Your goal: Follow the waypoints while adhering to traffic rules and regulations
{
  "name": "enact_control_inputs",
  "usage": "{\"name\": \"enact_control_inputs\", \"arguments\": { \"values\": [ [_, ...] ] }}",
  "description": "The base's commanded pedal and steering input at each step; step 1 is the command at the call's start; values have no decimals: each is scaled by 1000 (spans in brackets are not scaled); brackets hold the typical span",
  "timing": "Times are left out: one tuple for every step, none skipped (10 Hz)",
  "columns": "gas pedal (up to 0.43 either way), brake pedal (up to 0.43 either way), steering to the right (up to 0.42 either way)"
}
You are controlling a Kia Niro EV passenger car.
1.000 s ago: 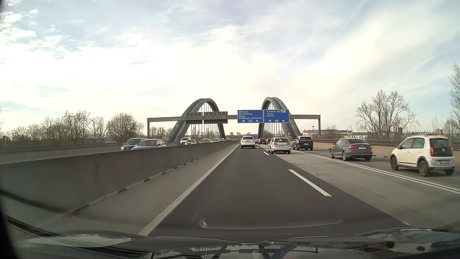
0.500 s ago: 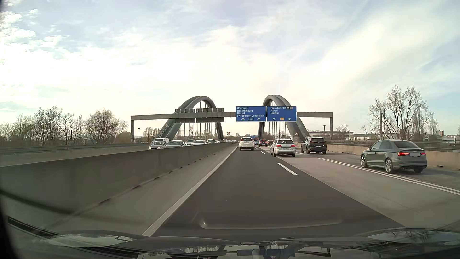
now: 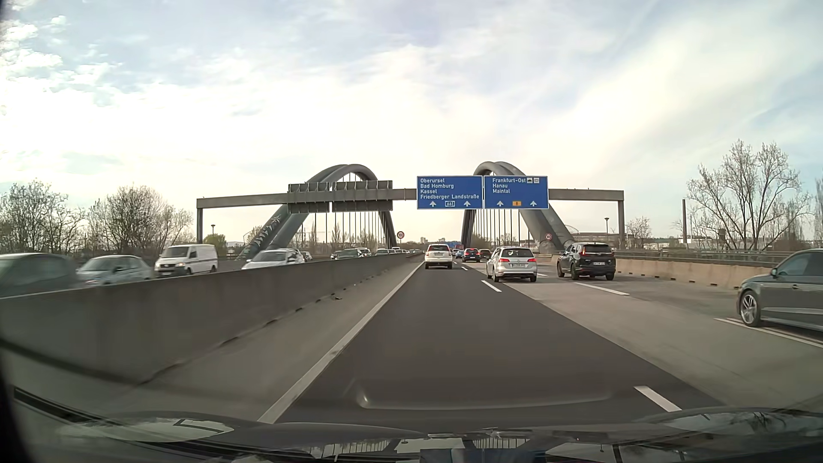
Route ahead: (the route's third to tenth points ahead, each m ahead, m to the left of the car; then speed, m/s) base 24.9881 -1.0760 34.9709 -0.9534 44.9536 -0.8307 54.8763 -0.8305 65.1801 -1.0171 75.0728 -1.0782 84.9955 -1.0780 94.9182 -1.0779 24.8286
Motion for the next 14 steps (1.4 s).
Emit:
{"name": "enact_control_inputs", "arguments": {
  "values": [
    [0,0,2],
    [0,0,2],
    [0,0,1],
    [0,0,0],
    [0,0,-2],
    [0,0,-2],
    [0,0,-2],
    [0,0,-2],
    [0,0,-2],
    [0,0,-2],
    [0,0,-2],
    [0,0,-1],
    [0,0,-1],
    [0,0,-1]
  ]
}}
